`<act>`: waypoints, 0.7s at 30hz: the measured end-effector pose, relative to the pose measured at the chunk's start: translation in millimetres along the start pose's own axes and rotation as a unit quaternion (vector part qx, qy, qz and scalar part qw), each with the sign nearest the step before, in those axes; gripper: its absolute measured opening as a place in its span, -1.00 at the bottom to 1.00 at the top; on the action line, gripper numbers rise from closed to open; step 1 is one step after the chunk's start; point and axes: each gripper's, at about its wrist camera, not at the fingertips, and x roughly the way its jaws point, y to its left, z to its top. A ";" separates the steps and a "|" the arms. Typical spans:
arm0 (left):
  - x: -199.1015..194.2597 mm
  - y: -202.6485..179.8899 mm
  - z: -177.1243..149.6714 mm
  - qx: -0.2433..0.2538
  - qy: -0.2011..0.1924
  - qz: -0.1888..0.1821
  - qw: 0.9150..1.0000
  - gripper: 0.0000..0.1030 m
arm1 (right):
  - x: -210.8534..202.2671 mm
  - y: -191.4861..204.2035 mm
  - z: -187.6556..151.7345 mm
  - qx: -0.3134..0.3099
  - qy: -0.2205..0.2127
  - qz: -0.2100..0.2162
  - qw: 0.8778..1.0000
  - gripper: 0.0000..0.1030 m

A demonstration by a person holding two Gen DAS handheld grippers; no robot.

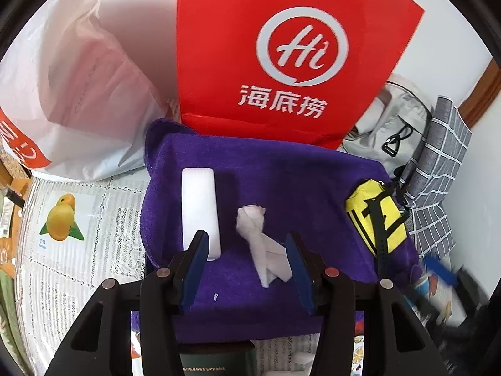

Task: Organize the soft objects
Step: 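Open the left tool to drop the cloth on the towel while the right tool releases the strap, then grasp the white glove by its cuff with the right tool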

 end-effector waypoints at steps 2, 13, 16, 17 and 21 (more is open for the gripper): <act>-3.3 -2.0 0.2 0.004 -0.003 0.001 1.000 -0.04 | 2.6 12.7 -15.1 -0.008 0.018 0.015 1.000 0.25; -28.9 -14.7 -3.6 0.020 -0.025 -0.011 0.999 -0.02 | -16.9 58.3 -98.3 -0.035 0.059 0.053 0.996 0.03; -35.5 -18.5 -4.9 0.026 -0.032 -0.015 0.999 -0.01 | -12.1 66.8 -113.6 -0.040 0.083 0.051 0.994 0.03; -37.5 -19.6 -5.1 0.028 -0.034 -0.016 0.999 0.01 | -9.4 69.3 -116.6 -0.041 0.088 0.049 0.994 0.03; -44.0 -21.3 -5.3 0.034 -0.042 -0.019 0.998 0.05 | 5.0 78.3 -125.5 -0.044 0.110 0.051 0.992 0.03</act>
